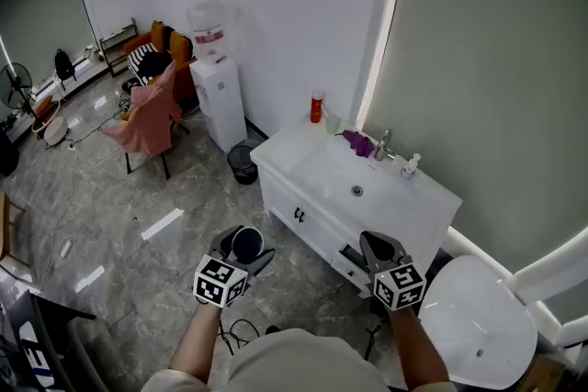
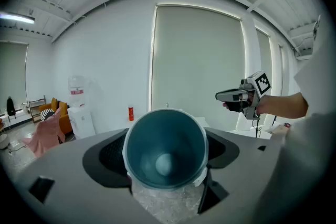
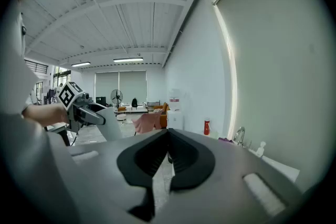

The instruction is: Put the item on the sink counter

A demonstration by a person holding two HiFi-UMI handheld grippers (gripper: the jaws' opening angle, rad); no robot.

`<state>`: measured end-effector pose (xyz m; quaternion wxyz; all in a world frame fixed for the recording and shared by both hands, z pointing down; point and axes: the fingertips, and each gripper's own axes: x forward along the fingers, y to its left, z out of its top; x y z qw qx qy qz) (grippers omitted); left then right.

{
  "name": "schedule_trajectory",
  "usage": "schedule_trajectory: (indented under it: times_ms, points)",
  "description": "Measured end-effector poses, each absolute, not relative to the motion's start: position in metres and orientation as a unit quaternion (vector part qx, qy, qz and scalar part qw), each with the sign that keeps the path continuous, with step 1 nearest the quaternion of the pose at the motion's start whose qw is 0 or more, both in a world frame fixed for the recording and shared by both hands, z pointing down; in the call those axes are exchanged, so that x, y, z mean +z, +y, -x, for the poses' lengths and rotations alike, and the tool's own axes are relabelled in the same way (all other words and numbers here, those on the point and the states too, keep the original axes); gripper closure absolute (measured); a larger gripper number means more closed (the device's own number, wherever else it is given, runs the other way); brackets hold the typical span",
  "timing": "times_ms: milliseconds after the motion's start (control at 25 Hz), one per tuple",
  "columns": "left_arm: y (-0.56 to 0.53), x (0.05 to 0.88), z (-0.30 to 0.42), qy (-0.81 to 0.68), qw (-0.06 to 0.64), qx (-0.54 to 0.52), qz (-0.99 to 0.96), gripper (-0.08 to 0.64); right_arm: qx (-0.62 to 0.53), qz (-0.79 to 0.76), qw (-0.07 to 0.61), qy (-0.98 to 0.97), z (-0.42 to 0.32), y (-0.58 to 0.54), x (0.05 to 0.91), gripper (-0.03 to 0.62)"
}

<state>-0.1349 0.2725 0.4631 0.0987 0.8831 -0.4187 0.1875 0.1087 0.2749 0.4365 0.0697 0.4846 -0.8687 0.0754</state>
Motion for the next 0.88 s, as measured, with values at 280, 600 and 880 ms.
schedule_trajectory:
  times_ms: [280, 600, 880]
  points:
    - [0.275, 0.463, 0.140, -0.416, 0.099, 0.186, -0.885, 0.166, 0.072, -0.485, 0.067, -0.869, -0.101, 0.276, 0.433, 0.581]
    - [0.278, 0.465, 0.155, -0.412, 0.096, 0.184, -0.887, 0.166, 0.080, -0.494, 0.058, -0.864, -0.086, 0.278, 0.435, 0.581]
    - [0.278, 0.475, 0.174, -0.402, 0.102, 0.183, -0.891, 0.166, 0.095, -0.494, 0.064, -0.862, -0.057, 0.280, 0.450, 0.581]
